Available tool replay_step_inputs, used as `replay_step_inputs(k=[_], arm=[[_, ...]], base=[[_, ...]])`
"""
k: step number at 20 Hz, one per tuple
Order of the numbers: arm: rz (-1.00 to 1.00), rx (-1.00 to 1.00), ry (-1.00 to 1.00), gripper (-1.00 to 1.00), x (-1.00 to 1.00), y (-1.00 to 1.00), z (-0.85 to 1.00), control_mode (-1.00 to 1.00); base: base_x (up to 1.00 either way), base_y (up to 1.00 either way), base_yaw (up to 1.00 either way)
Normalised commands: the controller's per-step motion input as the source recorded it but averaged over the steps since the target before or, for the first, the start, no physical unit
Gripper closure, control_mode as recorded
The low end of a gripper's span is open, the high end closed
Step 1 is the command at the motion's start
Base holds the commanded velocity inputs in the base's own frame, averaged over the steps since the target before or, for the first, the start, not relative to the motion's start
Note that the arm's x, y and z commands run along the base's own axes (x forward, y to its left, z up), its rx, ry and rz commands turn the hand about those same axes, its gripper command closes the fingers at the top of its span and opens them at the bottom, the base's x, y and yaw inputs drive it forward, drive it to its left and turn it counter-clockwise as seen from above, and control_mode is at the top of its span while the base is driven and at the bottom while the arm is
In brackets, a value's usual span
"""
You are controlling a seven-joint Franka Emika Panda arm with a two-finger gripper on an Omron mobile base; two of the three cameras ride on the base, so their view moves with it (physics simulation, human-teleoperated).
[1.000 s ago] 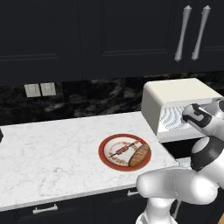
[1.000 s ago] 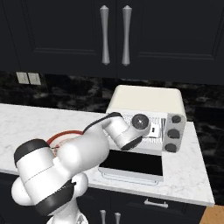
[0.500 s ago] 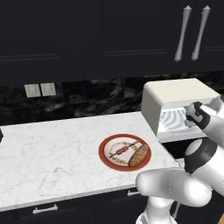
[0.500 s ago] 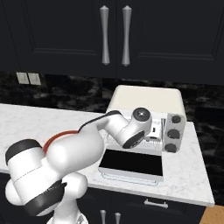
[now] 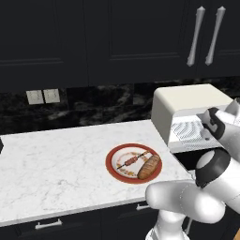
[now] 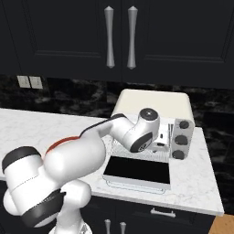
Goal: Pick up the kebab skewer and baguette bread, and place them inside the toaster oven. Close the toaster oven door and start by setting the timer.
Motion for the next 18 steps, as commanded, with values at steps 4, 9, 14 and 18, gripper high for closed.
replay_step_inputs(k=[4,9,14,18], arm=[[0.0,0.0,0.08,-1.0,-0.58,0.0,-0.63,-1.0],[0.0,0.0,0.04,-1.0,-0.55,0.0,-0.47,-1.0],[0.0,0.0,0.04,-1.0,-0.55,0.0,-0.19,-1.0],[-0.01,0.0,-0.02,-1.0,-0.24,0.08,0.51,-1.0]], base=[[0.0,0.0,0.0],[0.0,0.0,0.0],[0.0,0.0,0.0],[0.0,0.0,0.0]])
